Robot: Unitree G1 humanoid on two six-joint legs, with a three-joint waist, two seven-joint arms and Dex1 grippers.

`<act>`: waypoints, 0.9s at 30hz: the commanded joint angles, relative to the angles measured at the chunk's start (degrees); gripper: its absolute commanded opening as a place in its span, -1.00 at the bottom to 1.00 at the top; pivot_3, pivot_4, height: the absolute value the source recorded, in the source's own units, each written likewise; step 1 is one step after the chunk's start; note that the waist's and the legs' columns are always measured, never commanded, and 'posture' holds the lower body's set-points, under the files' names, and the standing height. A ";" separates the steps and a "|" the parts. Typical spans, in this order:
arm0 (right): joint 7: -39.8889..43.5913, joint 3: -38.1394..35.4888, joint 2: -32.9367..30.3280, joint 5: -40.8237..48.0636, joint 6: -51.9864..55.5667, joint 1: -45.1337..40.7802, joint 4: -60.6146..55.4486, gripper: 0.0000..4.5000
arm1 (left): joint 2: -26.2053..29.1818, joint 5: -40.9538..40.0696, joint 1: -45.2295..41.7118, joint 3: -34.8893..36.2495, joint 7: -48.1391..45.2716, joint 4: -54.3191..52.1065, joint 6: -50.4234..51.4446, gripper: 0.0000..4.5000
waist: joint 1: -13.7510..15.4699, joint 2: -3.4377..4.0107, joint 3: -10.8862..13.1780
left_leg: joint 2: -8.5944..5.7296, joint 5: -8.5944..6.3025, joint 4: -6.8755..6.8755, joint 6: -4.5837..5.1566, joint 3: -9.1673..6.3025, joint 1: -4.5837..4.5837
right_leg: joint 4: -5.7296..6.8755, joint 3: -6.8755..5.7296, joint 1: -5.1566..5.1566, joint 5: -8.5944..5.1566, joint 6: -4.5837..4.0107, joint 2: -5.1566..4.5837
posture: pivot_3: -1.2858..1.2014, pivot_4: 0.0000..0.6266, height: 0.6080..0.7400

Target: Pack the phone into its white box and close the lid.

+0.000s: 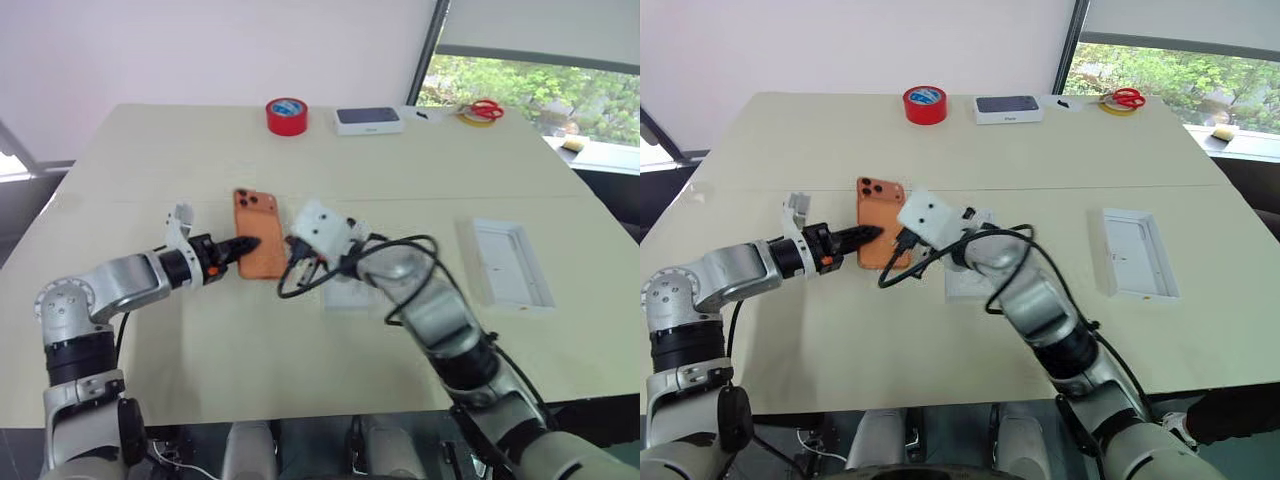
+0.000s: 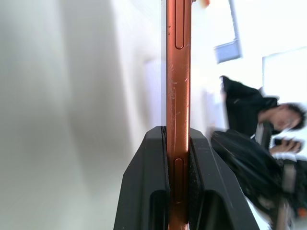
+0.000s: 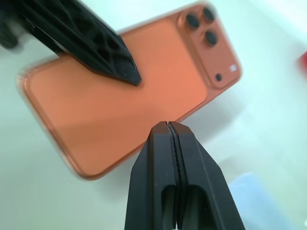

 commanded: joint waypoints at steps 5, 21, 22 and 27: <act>8.31 -14.34 -13.06 10.39 0.95 9.35 -15.60 -1.00 | -6.64 -6.71 -0.47 -9.20 5.05 -10.13 -7.50 -0.99 | 0.92 -0.02 0.06 | -0.27 -0.07 0.05 0.16 0.07 0.00 | -0.10 0.00 0.13 -0.01 -0.02 -0.11 | 0.03 -0.52 -0.55; 6.62 -33.65 -21.69 21.58 -0.51 25.49 -18.56 -1.00 | -16.25 1.24 -0.58 -22.16 10.20 -8.25 -17.15 -0.99 | 0.94 0.01 0.19 | -0.30 -0.10 0.05 0.23 -0.04 0.02 | -0.10 -0.01 0.16 -0.01 -0.01 -0.11 | 0.03 -0.52 -0.55; 6.17 -33.63 -21.80 21.78 -0.63 25.62 -18.55 -1.00 | -16.47 2.12 -0.66 -22.46 10.00 -7.96 -17.03 -0.99 | 0.95 0.00 0.20 | -0.30 -0.10 0.04 0.23 -0.05 0.02 | -0.10 -0.01 0.16 -0.01 -0.01 -0.10 | 0.03 -0.52 -0.55; 4.42 -33.21 -22.22 22.70 -0.93 26.06 -18.50 -1.00 | -18.07 4.44 -1.56 -22.73 8.75 -7.07 -17.00 -0.99 | 1.07 -0.01 0.21 | -0.31 -0.11 0.08 0.25 -0.04 0.02 | -0.11 -0.01 0.19 -0.01 -0.01 -0.11 | 0.03 -0.52 -0.55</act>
